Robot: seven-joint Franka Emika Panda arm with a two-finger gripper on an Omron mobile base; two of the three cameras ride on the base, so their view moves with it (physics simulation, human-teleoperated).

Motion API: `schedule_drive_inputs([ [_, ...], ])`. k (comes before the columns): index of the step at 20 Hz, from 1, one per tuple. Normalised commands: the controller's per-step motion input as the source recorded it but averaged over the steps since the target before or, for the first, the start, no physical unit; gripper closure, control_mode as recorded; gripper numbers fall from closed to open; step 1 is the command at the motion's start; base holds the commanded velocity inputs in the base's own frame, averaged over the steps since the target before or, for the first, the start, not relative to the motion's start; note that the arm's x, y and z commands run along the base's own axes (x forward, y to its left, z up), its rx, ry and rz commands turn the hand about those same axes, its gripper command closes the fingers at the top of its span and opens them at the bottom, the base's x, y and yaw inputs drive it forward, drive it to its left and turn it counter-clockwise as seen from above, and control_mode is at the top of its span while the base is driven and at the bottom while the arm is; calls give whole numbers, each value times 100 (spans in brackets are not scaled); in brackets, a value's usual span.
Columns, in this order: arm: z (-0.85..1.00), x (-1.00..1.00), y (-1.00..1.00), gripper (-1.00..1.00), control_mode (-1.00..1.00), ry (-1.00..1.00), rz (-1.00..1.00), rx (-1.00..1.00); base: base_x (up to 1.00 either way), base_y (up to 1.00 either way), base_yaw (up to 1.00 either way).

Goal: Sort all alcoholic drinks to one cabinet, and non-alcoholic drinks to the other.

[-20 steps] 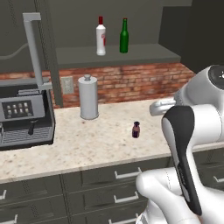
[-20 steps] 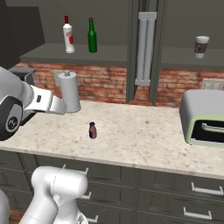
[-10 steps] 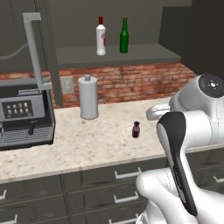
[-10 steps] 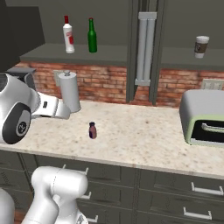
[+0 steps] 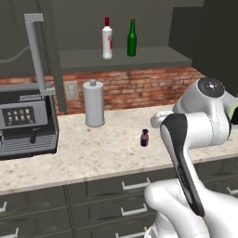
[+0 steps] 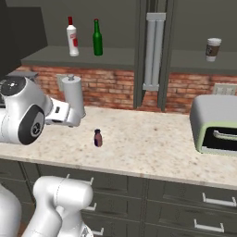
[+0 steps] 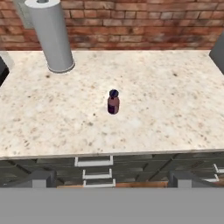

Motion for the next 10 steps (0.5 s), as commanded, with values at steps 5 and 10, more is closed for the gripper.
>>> schedule_drive_inputs([
  [5, -25, 27, 0, -100, -100, 5, 0, 1, 0, 0, 0],
  [10, -33, 26, -9, -100, -100, 1, 0, 2, 0, 0, 0],
])
